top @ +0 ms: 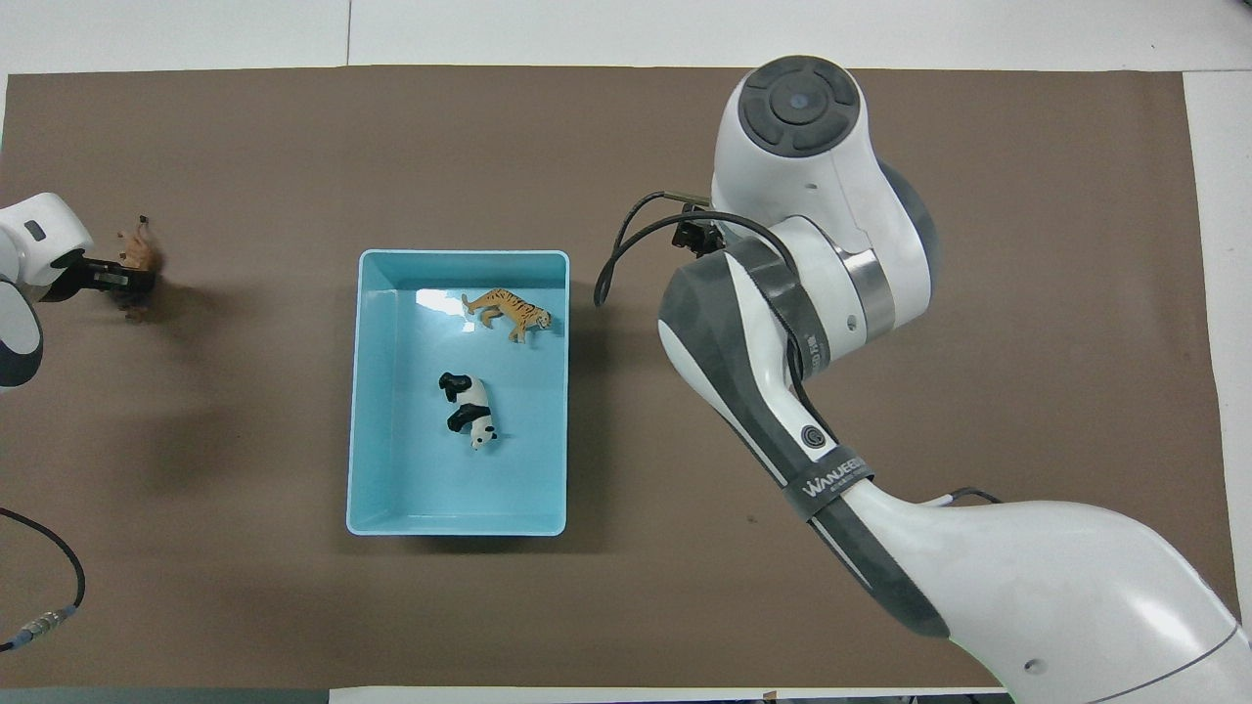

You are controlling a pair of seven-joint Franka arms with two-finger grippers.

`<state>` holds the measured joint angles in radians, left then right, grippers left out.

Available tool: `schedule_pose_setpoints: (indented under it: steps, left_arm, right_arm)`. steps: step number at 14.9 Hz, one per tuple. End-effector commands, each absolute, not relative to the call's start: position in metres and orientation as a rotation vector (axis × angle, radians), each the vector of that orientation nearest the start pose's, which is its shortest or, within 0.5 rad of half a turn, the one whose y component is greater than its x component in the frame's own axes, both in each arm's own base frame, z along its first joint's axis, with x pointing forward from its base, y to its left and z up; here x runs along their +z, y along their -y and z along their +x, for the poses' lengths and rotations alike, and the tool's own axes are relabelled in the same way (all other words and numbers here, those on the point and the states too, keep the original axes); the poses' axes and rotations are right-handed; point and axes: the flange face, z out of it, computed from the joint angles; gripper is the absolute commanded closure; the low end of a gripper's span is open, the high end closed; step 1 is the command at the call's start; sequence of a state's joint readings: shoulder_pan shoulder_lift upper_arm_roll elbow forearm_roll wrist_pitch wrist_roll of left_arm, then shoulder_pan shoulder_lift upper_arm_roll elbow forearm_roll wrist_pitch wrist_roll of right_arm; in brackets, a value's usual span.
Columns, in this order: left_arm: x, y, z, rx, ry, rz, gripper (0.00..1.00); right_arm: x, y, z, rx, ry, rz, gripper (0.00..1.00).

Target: Put all toys into storage box

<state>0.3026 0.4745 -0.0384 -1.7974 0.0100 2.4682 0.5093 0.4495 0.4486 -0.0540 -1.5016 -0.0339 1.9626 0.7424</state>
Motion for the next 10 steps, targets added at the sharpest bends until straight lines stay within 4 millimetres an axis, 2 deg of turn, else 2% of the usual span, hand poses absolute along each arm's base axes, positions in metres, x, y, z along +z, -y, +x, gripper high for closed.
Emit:
schedule_pose_setpoints:
  steps: [1, 2, 3, 4, 5, 7, 9, 10]
  left_arm:
    - [0.334, -0.154, 0.669, -0.232, -0.295, -3.077, 0.62]
    - [0.351, -0.138, 0.672, -0.198, -0.244, -3.095, 0.62]
    - [0.374, -0.116, 0.670, -0.156, -0.201, -3.112, 0.62]
    - [0.398, -0.083, 0.664, -0.117, -0.155, -3.124, 0.62]
    - [0.426, -0.048, 0.653, -0.063, -0.065, -3.137, 0.62]
    - [0.469, 0.043, 0.627, 0.037, 0.090, -3.135, 0.62]
    - [0.479, 0.129, 0.605, 0.070, 0.224, -3.117, 0.61]
    - [0.479, 0.162, 0.589, 0.083, 0.264, -3.106, 0.59]
  right_arm:
    - [0.376, -0.240, 0.599, -0.179, -0.454, -3.091, 0.00]
    - [0.364, -0.232, 0.597, -0.200, -0.477, -3.066, 0.00]
    - [0.357, -0.238, 0.593, -0.220, -0.477, -3.050, 0.00]
    - [0.346, -0.237, 0.589, -0.238, -0.493, -3.036, 0.00]
    - [0.338, -0.236, 0.586, -0.250, -0.499, -3.027, 0.00]
    - [0.328, -0.236, 0.581, -0.247, -0.514, -3.023, 0.00]
    - [0.309, -0.236, 0.572, -0.284, -0.533, -2.994, 0.00]
    - [0.301, -0.244, 0.566, -0.289, -0.533, -2.987, 0.00]
